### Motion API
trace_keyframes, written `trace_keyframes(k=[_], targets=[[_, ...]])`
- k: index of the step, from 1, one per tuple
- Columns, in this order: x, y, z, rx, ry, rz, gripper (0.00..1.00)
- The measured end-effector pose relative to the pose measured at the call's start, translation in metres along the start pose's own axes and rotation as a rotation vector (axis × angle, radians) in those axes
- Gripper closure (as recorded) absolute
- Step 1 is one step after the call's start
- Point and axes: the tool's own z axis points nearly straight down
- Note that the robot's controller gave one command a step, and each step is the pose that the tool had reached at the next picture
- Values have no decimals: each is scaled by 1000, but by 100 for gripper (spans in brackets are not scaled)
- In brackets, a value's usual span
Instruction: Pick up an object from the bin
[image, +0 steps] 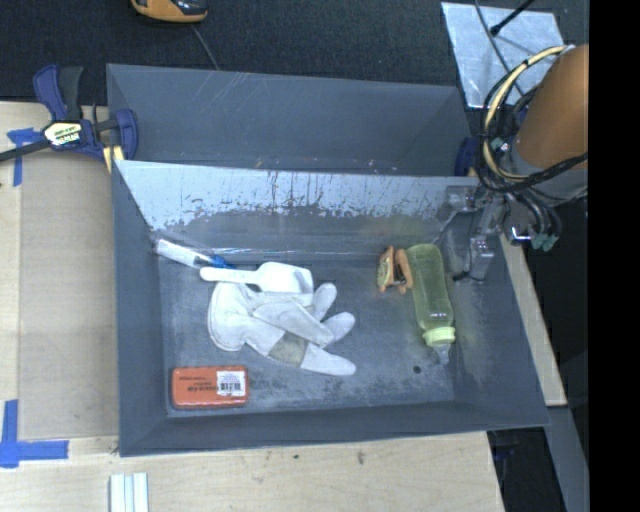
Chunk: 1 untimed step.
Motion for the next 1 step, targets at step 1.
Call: trace_keyframes(k=[1], targets=[[-1,1,-6,1,-8,-3,0]])
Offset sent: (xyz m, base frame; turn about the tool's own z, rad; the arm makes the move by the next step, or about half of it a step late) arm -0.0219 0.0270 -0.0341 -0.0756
